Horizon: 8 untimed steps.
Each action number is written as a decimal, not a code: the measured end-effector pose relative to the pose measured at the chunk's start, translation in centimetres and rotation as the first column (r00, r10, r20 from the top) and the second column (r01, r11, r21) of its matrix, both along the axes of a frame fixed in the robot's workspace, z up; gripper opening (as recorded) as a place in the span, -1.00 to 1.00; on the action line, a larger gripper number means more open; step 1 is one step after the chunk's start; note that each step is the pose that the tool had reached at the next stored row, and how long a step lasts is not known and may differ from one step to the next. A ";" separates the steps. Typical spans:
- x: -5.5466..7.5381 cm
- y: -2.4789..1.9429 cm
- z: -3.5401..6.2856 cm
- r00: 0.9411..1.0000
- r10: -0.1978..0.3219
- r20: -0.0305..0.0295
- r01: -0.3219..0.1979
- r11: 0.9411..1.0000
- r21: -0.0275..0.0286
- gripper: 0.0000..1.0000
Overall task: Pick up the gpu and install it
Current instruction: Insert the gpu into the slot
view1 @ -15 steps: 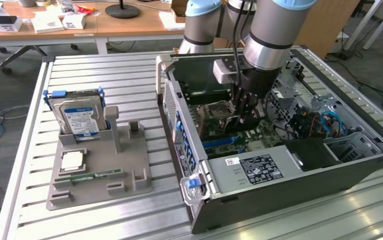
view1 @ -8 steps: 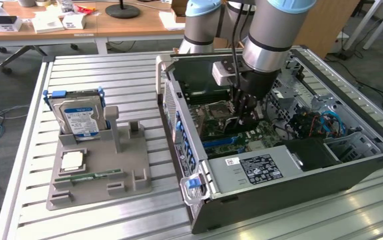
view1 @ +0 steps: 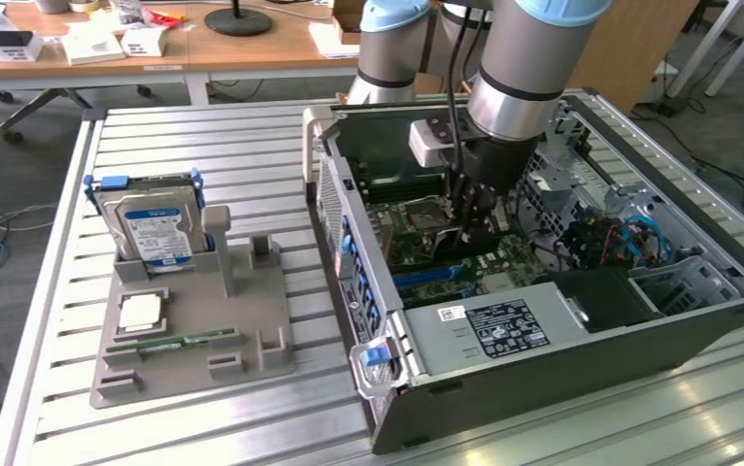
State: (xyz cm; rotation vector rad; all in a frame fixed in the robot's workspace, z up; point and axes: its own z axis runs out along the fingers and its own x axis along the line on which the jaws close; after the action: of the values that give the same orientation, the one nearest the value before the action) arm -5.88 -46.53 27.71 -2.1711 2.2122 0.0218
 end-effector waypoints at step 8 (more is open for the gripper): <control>-0.5 0.00 -0.01 1.000 0.000 0.000 0.000 1.000 0.000 -0.47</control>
State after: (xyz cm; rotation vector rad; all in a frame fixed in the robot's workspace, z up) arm -6.38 -46.53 27.70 -2.1709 2.2124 0.0217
